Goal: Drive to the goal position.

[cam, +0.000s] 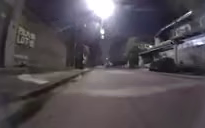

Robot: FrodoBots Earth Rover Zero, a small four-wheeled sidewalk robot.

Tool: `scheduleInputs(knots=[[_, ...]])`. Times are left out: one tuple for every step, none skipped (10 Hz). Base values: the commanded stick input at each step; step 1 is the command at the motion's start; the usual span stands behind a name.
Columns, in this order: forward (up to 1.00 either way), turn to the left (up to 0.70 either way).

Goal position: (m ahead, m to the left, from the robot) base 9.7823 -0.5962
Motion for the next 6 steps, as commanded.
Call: scheduleInputs(knots=[[0.70, 0.00], [0.70, 0.00], [0.70, 0.00], [0.70, 0.00], [0.70, 0.00], [0.70, 0.00]])
